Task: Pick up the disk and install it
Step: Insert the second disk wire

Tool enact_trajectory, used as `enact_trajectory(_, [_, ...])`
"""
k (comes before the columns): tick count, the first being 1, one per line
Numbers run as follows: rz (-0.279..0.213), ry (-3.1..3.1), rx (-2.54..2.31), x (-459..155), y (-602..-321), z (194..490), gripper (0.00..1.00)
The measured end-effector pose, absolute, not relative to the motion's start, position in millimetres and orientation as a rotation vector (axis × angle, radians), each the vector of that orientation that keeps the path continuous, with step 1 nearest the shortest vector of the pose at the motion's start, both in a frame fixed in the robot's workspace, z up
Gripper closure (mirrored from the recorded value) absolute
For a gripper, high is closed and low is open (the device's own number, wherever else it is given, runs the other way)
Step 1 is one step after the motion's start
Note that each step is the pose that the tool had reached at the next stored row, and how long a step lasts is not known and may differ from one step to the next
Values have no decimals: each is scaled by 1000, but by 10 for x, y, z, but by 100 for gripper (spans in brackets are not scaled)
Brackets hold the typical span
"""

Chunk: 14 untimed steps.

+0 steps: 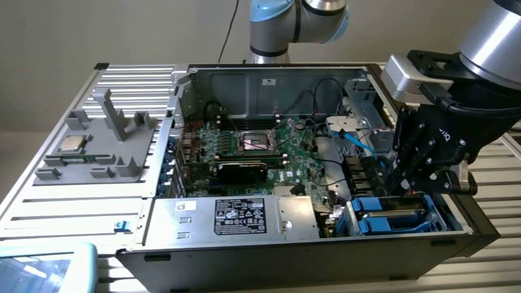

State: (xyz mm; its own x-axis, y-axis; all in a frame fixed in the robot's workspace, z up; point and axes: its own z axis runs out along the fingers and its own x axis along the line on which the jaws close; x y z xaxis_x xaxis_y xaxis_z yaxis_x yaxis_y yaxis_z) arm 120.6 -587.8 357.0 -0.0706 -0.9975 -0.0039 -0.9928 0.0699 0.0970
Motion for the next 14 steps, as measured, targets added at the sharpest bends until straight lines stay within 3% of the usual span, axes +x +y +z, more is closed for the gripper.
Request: enact_trajectory(14, [-108,-2257,2119,1190,-5887,3487,84])
